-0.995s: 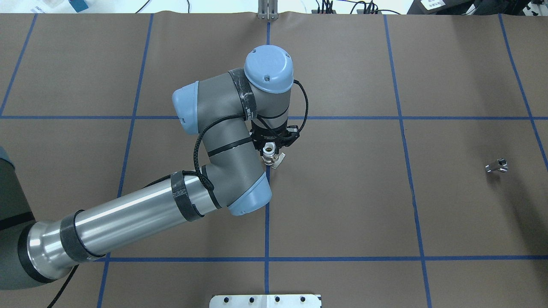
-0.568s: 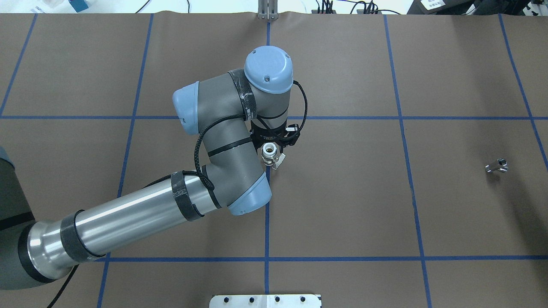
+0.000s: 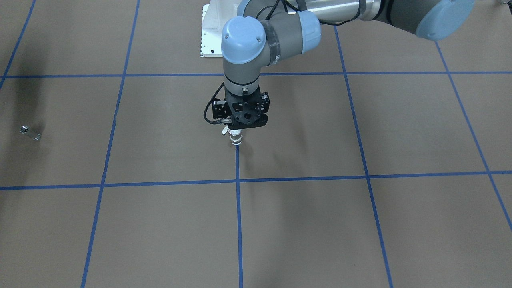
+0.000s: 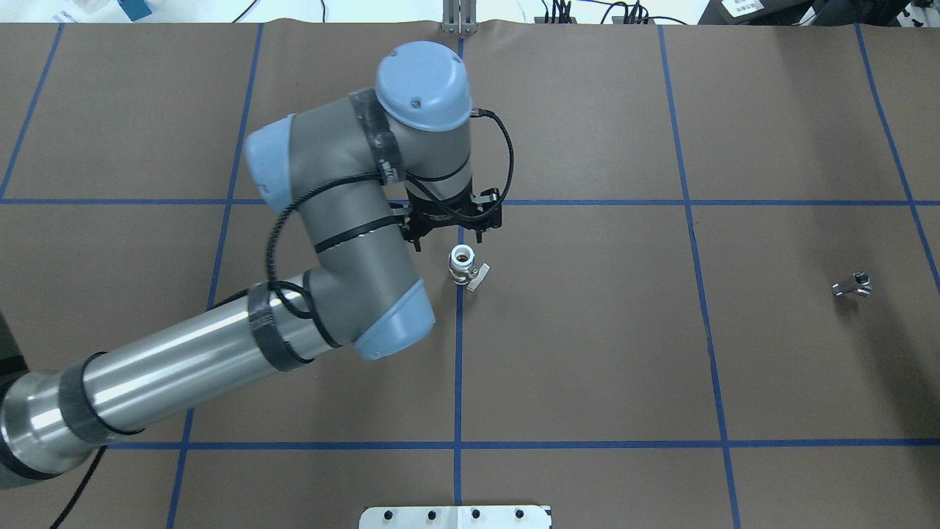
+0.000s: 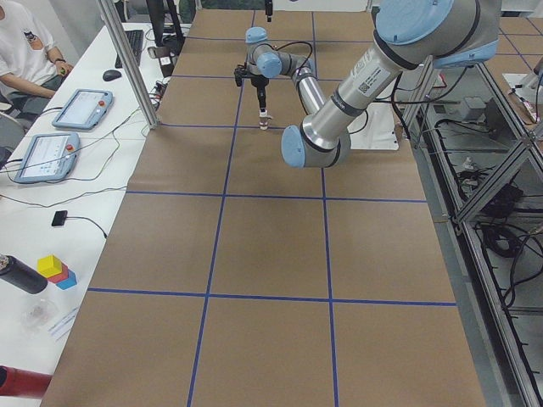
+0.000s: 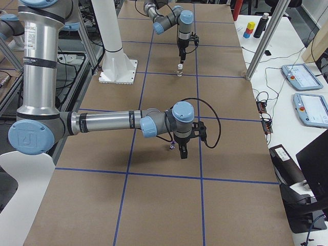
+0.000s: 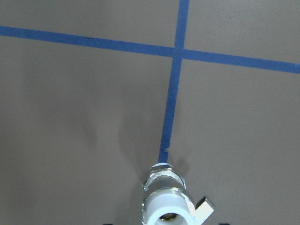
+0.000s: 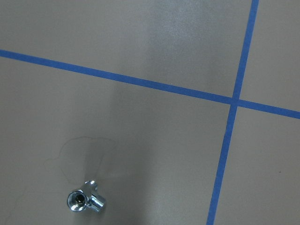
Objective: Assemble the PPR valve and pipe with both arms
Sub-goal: 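Set the valve upright at center, open the left gripper and withdraw, then lower the right gripper onto the small chrome fitting and grasp it, then carry the chrome fitting with the right gripper above the standing valve, then lower the chrome fitting onto the valve top and press it on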
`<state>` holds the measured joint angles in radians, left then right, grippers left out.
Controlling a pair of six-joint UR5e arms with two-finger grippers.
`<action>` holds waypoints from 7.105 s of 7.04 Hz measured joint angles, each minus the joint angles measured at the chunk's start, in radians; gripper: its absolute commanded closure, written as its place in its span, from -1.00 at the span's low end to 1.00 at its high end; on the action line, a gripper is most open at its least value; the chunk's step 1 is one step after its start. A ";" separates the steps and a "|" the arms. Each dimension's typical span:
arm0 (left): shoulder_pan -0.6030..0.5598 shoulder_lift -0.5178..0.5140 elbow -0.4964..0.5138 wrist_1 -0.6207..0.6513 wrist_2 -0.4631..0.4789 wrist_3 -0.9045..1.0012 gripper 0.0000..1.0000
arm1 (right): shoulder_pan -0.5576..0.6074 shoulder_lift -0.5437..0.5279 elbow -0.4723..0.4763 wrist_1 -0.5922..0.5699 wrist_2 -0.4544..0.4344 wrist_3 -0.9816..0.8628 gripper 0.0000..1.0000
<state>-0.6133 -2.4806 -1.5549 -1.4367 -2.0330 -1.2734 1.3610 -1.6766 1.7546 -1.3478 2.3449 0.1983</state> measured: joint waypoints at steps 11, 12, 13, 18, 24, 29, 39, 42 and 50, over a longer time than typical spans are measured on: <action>-0.322 0.589 -0.462 -0.001 -0.218 0.456 -0.80 | -0.306 -0.035 -0.066 0.336 -0.092 0.318 -0.70; -0.322 0.589 -0.461 0.000 -0.217 0.456 -0.80 | -0.310 -0.033 -0.071 0.336 -0.093 0.317 -0.69; -0.322 0.589 -0.460 0.000 -0.217 0.456 -0.80 | -0.313 -0.031 -0.076 0.336 -0.093 0.317 -0.65; -0.319 0.588 -0.455 0.001 -0.216 0.456 -0.80 | -0.322 -0.028 -0.088 0.336 -0.120 0.318 0.34; -0.320 0.589 -0.453 0.001 -0.211 0.456 -0.80 | -0.320 -0.011 -0.046 0.325 -0.115 0.332 1.00; -0.324 0.609 -0.456 -0.001 -0.206 0.458 -0.79 | -0.381 0.417 0.037 -0.128 -0.130 0.552 1.00; -0.345 0.646 -0.389 -0.022 -0.205 0.592 -0.80 | -0.740 1.027 -0.181 -0.397 -0.349 0.998 1.00; -0.344 0.645 -0.389 -0.022 -0.205 0.591 -0.80 | -0.769 1.025 -0.192 -0.398 -0.370 0.998 1.00; -0.344 0.640 -0.389 -0.022 -0.205 0.585 -0.80 | -0.776 1.023 -0.211 -0.395 -0.389 0.995 1.00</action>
<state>-0.9572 -1.8410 -1.9436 -1.4588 -2.2384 -0.6882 0.5854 -0.6533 1.5437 -1.7430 1.9562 1.1935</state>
